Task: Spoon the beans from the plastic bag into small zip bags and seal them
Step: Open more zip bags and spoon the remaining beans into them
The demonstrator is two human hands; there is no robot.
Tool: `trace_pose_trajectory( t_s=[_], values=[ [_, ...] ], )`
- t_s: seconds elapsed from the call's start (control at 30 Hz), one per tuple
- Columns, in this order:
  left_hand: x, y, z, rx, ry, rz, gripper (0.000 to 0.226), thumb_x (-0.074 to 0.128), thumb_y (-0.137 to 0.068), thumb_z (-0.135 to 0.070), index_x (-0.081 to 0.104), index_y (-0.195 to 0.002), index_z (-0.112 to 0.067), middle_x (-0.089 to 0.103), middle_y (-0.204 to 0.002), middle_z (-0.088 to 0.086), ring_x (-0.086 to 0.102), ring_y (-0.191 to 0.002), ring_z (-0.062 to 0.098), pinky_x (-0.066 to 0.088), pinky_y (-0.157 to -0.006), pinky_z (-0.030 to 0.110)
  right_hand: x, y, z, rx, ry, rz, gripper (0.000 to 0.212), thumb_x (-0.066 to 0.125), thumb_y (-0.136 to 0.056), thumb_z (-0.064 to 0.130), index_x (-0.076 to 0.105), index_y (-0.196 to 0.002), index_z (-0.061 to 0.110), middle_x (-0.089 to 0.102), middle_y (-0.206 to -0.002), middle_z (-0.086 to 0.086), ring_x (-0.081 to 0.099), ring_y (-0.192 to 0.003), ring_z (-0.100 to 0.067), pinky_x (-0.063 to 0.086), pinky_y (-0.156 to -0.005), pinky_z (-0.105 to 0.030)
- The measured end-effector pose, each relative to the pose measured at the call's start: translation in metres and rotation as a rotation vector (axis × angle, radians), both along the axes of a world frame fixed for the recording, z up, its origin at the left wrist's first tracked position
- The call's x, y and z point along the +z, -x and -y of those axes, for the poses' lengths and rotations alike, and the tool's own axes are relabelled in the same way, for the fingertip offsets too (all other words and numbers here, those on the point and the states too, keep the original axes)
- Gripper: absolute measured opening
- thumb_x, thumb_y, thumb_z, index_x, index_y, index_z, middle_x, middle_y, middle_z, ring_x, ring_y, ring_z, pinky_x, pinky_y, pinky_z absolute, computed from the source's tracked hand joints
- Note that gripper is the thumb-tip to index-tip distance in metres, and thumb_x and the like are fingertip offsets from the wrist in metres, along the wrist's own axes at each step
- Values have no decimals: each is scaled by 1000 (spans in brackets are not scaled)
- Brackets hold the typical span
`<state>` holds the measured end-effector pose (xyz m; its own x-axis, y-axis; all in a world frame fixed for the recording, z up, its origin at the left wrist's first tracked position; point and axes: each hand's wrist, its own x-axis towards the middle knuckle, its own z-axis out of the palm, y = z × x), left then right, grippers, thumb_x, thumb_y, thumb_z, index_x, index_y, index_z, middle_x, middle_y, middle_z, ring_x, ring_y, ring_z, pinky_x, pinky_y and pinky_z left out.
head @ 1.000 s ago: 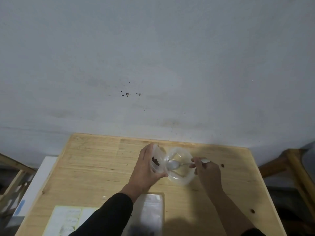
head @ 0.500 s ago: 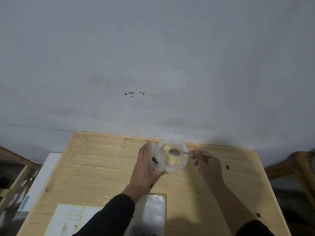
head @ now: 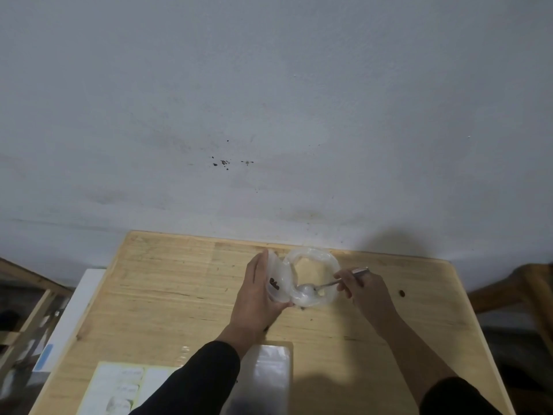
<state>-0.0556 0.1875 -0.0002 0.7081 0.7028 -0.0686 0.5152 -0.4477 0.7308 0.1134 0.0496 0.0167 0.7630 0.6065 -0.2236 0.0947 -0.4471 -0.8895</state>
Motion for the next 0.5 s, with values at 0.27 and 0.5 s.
trace_pose_trajectory(
  t_s=[0.27, 0.5],
  values=[
    [-1, 0, 0, -23, -11, -2, 121, 85, -59, -43, 7, -149, -20, 20, -147, -7, 9, -119, -14, 13, -78, -15, -7, 8, 8, -71, -11, -95, 22, 58, -91, 16, 72, -76, 7, 62, -50, 7, 46, -42, -1, 37, -43, -11],
    [2, -2, -1, -32, -29, 39, 111, 85, -59, -40, 20, -146, -17, 26, -139, -9, 12, -111, -20, 18, -78, -14, -8, 7, 10, -193, -14, -208, 20, 60, -90, 19, 73, -76, 11, 69, -60, -1, 48, -45, -6, 40, -44, -16]
  ],
)
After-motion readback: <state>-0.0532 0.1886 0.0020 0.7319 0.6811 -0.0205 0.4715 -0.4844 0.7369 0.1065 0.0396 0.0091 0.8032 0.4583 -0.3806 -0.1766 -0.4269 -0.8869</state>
